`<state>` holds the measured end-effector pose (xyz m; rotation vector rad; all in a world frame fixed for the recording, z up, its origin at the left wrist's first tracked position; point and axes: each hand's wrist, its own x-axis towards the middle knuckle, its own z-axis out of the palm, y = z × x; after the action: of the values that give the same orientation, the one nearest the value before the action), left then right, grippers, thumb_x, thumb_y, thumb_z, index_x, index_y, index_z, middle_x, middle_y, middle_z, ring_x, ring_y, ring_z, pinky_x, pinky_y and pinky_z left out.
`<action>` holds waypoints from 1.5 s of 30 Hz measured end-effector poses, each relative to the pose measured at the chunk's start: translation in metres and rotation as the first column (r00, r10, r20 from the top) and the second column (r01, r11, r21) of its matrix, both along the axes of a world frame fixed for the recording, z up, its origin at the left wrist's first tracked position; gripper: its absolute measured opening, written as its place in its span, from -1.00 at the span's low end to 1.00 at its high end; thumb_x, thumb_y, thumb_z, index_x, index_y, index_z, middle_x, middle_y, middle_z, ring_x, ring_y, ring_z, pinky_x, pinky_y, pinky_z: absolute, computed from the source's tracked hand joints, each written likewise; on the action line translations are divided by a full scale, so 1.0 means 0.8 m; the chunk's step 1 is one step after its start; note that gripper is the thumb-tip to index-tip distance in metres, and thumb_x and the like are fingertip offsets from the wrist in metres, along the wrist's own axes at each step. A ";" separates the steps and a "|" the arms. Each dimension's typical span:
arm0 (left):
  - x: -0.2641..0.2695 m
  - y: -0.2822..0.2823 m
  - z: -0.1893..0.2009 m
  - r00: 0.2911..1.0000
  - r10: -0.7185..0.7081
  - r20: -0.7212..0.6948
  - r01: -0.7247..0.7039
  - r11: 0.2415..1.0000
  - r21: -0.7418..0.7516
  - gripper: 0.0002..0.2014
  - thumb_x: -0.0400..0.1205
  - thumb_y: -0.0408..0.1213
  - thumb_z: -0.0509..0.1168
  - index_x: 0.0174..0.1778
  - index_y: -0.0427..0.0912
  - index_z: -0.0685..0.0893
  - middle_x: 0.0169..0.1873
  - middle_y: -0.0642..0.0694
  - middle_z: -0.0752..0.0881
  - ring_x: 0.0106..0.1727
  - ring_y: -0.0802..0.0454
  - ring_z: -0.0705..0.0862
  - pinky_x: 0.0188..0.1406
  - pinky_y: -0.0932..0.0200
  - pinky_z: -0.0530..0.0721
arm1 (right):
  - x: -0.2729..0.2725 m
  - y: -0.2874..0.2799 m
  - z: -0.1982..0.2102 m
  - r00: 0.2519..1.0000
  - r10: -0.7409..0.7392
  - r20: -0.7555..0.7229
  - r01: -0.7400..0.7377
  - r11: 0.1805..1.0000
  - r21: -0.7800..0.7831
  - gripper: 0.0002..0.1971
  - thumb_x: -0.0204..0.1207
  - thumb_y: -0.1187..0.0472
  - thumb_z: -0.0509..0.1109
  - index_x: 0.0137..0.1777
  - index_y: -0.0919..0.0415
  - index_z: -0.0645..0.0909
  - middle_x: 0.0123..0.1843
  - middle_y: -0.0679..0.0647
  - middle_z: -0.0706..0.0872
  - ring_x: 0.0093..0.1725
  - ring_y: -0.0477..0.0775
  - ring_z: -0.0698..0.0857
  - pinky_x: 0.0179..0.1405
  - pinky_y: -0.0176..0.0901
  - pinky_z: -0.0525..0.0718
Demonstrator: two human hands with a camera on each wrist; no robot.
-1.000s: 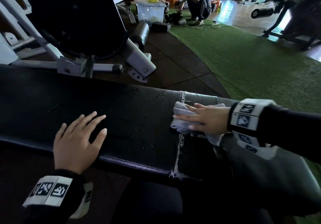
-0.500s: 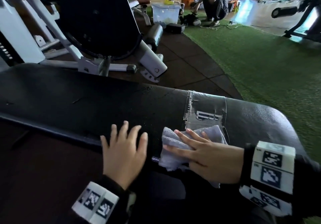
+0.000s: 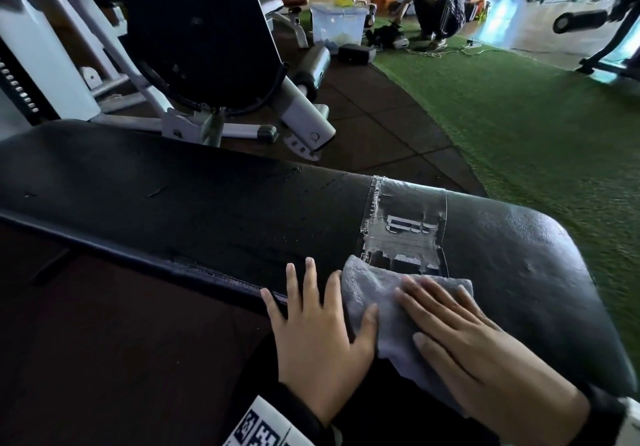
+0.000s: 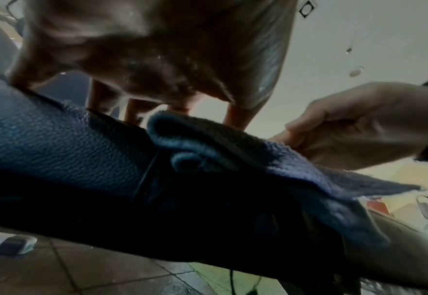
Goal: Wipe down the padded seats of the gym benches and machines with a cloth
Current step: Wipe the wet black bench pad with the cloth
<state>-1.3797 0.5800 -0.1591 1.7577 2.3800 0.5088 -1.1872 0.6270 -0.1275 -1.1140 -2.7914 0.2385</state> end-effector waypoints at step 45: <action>-0.077 0.011 -0.019 0.735 0.341 0.587 -0.517 0.841 0.159 -0.04 0.60 0.33 -0.02 0.65 -0.19 -0.36 0.63 -0.04 -0.44 0.63 -0.11 -0.44 0.62 -0.05 -0.26 | 0.021 0.030 -0.056 0.765 -0.366 -0.530 0.421 0.907 -0.019 -0.42 0.52 -0.14 -0.02 0.30 0.16 0.63 0.48 0.01 0.52 0.52 -0.09 0.34 0.60 -0.15 0.03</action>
<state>-1.4414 0.5885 -0.1740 0.9038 2.3403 1.3170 -1.1706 0.6509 -0.1726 -1.3369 -2.0157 0.2964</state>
